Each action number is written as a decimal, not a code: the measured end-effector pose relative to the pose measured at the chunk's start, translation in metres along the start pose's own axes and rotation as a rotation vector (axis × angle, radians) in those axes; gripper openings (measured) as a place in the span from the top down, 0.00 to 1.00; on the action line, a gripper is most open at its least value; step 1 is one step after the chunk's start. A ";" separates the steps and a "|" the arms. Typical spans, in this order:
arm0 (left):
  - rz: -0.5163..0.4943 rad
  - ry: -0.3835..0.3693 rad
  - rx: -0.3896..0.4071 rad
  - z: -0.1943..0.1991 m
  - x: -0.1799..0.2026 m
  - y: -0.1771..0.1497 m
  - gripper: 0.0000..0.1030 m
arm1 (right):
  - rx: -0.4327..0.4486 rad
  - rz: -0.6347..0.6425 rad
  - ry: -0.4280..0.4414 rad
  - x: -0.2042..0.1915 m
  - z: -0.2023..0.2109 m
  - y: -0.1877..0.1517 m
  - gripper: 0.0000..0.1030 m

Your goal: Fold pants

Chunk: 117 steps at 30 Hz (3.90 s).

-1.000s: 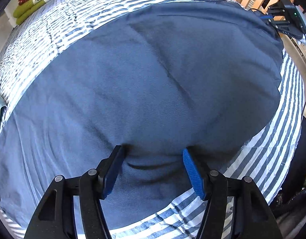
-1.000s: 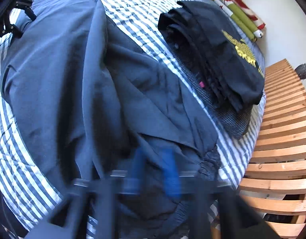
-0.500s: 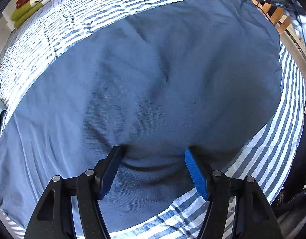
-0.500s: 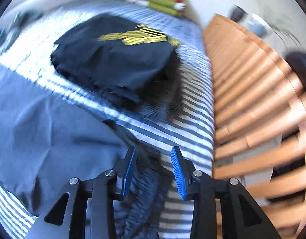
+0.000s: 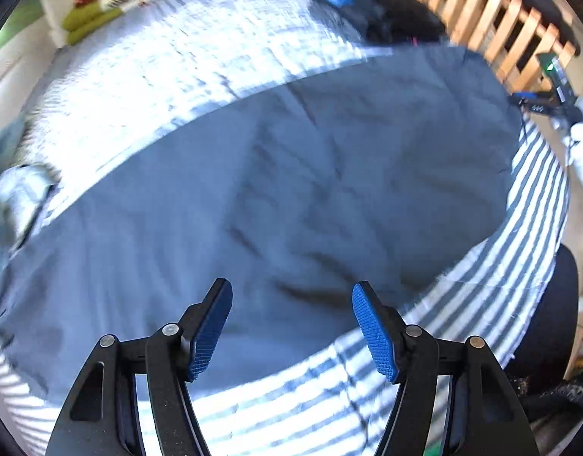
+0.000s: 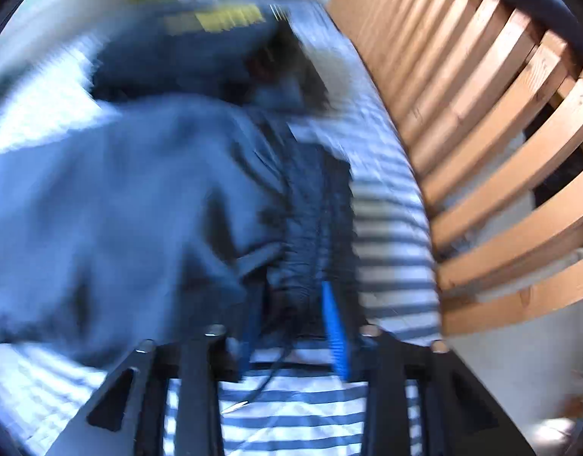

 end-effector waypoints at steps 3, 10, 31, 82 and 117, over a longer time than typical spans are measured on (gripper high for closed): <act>0.029 0.013 0.039 0.031 -0.011 -0.016 0.33 | 0.122 -0.144 0.056 -0.002 0.040 0.013 0.76; 0.140 -0.033 0.048 0.042 -0.020 -0.069 0.37 | 0.336 0.054 0.327 -0.134 0.151 -0.014 0.76; 0.116 -0.194 0.072 0.005 0.042 -0.084 0.45 | 0.157 0.565 0.288 -0.332 0.114 -0.031 0.90; 0.191 -0.238 0.144 -0.090 0.016 0.063 0.45 | -0.016 0.160 0.447 -0.275 0.097 0.033 0.68; -0.104 -0.548 0.090 -0.076 0.202 0.057 0.33 | -0.090 -0.134 0.679 -0.213 0.122 0.004 0.93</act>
Point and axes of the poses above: each gripper's, at about its wrist camera, not at the fingertips, and z roughly against the way its jaws point, x to its right, y to its top, the point moved 6 cm from there along -z, roughly the way its jaws point, and after that the axes turned 12 degrees about x, right-handed, at the moved point
